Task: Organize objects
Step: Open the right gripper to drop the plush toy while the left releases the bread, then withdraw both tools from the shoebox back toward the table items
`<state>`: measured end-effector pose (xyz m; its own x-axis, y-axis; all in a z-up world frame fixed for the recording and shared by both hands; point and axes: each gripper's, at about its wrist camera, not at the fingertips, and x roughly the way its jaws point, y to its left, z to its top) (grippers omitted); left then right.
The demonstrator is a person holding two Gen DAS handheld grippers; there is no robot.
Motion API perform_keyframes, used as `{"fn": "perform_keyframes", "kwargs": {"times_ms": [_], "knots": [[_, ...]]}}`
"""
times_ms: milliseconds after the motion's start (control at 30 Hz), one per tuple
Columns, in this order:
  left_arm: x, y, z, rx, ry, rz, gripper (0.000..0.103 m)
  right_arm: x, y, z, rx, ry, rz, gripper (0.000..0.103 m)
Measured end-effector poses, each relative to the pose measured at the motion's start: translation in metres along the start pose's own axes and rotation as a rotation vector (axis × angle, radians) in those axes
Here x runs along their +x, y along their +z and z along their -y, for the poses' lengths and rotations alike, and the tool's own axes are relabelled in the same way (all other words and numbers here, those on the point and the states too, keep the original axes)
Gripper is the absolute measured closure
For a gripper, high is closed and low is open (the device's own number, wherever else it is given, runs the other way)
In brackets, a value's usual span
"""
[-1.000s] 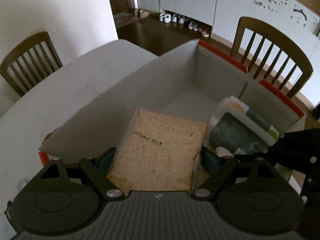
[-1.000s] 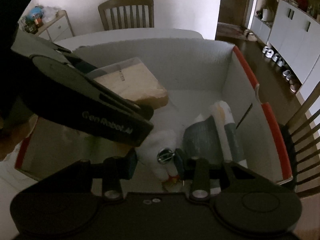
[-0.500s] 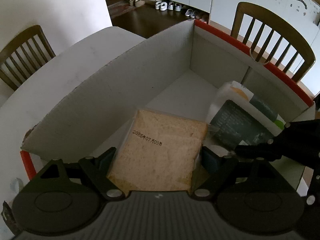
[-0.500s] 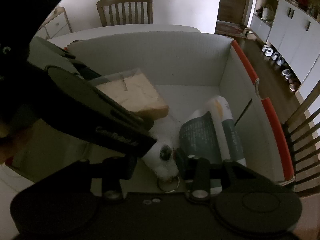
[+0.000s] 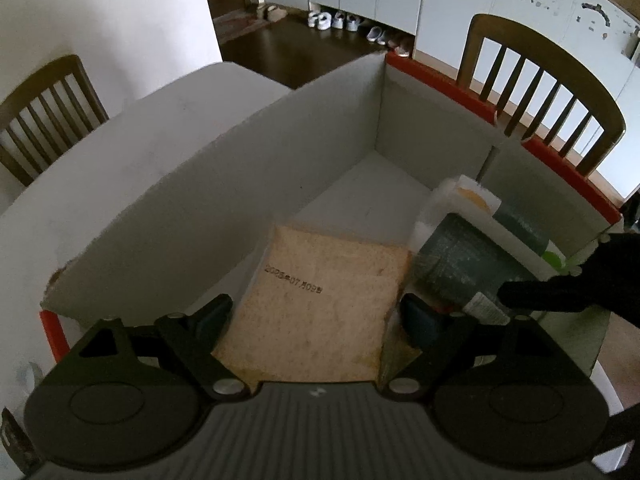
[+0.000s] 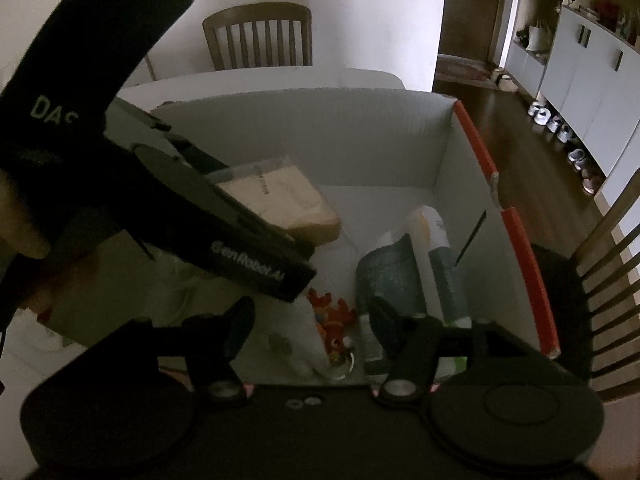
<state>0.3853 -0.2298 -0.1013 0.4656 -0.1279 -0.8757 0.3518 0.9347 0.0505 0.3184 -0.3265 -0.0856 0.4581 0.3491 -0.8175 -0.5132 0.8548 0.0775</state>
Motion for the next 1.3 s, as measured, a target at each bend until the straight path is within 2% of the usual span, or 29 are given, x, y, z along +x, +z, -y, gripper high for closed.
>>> {"fn": "perform_keyframes", "kwargs": {"times_ms": [67, 133, 433, 833, 1167, 1300], "knots": [[-0.005, 0.002, 0.001, -0.002, -0.005, 0.015, 0.009, -0.003, 0.0, 0.0, 0.002, 0.002, 0.004, 0.04], [-0.011, 0.001, 0.003, -0.001, -0.015, 0.033, 0.001, -0.009, -0.002, -0.001, -0.002, -0.003, 0.014, 0.04], [-0.044, -0.009, -0.008, -0.019, -0.044, 0.112, 0.001, -0.039, 0.0, -0.005, 0.004, 0.007, 0.064, 0.039], [-0.108, -0.041, -0.032, -0.08, -0.134, 0.252, 0.001, -0.076, 0.007, -0.027, -0.005, 0.011, 0.126, 0.035], [-0.157, -0.083, -0.067, -0.14, -0.139, 0.333, 0.001, -0.093, 0.013, -0.072, -0.006, 0.02, 0.166, 0.032], [-0.173, -0.105, -0.084, -0.154, -0.119, 0.356, 0.001, -0.095, 0.016, -0.09, 0.012, 0.019, 0.183, 0.032]]}}
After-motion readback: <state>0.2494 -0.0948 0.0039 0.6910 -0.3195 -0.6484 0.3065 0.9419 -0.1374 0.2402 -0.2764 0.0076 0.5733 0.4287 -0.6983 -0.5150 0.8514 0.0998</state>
